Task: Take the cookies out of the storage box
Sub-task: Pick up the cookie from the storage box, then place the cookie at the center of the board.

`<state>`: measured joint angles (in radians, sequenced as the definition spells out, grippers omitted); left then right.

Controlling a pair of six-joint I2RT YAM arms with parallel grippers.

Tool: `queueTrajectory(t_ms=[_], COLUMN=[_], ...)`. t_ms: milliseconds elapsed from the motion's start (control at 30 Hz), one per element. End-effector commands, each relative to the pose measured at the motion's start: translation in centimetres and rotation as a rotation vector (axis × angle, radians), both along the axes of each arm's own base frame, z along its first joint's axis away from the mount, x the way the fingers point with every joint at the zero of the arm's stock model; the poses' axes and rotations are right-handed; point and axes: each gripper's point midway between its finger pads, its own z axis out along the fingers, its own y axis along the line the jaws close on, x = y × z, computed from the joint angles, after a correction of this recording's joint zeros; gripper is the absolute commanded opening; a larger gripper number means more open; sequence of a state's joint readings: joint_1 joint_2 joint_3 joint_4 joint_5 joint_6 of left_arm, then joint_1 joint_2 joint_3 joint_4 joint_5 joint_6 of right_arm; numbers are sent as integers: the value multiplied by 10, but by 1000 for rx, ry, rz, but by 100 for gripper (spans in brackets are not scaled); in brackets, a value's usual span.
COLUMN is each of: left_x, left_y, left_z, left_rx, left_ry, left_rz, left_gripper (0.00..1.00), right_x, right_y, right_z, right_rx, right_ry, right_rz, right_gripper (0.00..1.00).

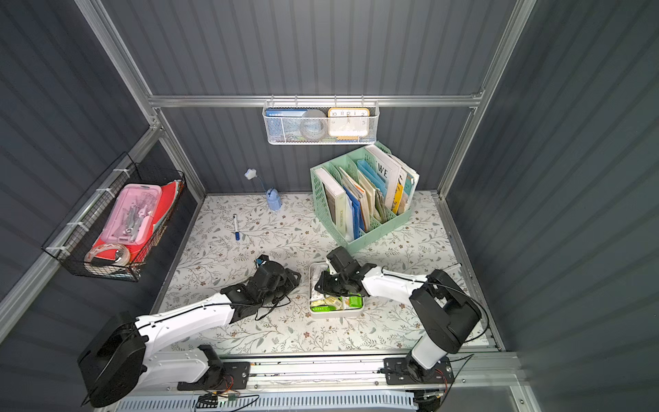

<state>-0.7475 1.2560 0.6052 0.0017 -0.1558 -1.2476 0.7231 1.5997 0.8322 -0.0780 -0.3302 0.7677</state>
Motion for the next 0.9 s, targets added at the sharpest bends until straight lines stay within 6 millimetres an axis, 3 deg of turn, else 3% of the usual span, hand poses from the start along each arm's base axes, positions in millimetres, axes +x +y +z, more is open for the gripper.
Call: queueTrajectory(t_ms=[0, 267, 600, 733, 867], left_x=[-5, -7, -7, -3, -4], left_y=[12, 17, 33, 54, 91], left_z=[-7, -10, -6, 4, 14], left_rx=[29, 29, 16, 22, 27], left_ry=[19, 25, 21, 13, 9], left_rz=[34, 60, 120, 162, 248], left_gripper=[50, 50, 49, 49, 50], right_x=[6, 6, 7, 8, 14], right_y=[-3, -2, -8, -4, 16], right_z=[4, 18, 48, 67, 82], right_rx=[-15, 10, 58, 104, 154], right_ry=[-12, -29, -76, -90, -117], right_rz=[-20, -22, -67, -70, -60], right_gripper=[25, 17, 14, 13, 12])
